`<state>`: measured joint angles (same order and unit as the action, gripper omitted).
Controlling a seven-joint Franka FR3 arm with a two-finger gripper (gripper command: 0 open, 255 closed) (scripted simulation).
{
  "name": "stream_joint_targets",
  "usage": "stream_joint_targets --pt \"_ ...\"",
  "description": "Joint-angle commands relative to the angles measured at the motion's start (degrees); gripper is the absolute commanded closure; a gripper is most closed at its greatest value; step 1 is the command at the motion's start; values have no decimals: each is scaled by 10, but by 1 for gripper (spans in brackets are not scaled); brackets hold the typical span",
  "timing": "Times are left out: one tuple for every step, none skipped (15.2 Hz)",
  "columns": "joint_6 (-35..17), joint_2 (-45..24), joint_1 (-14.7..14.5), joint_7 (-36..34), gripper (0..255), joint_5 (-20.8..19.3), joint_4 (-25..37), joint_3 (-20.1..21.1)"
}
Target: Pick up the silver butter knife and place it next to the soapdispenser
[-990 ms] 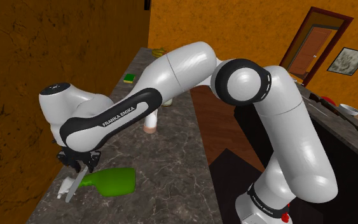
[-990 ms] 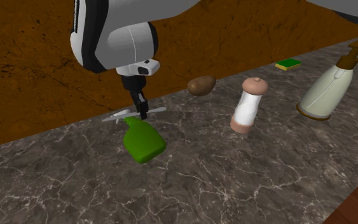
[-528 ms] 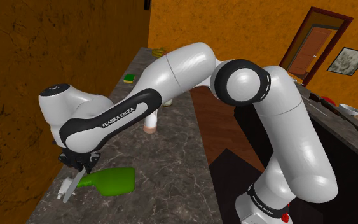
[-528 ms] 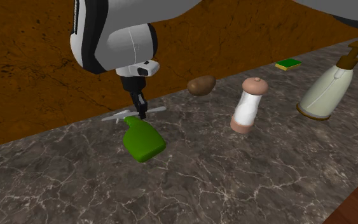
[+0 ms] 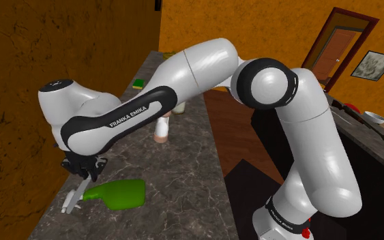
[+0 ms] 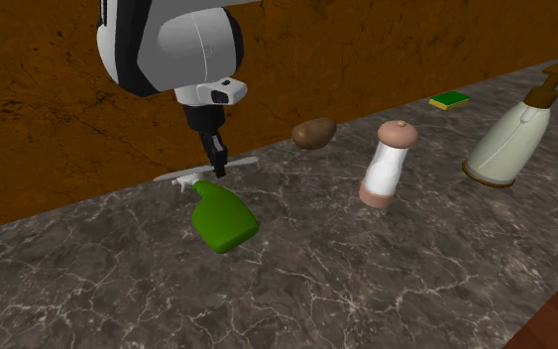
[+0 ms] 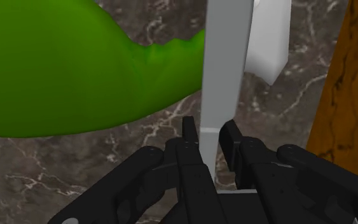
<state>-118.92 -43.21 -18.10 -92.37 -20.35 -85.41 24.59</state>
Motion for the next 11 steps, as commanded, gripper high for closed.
stream_joint_targets --pt "11 9 2 2 255 4 2 3" --pt "16 13 2 3 255 5 3 4" --pt "21 17 3 4 255 7 5 5" --pt "26 21 4 5 255 9 6 7" --pt "31 25 4 6 255 10 7 8" --pt "37 29 5 7 255 12 9 9" --pt "42 32 5 8 255 14 11 10" --pt "47 36 6 9 255 15 13 12" --pt "53 40 6 10 255 17 15 13" --pt "58 43 7 11 255 19 17 14" --pt "64 47 7 12 255 20 20 15"
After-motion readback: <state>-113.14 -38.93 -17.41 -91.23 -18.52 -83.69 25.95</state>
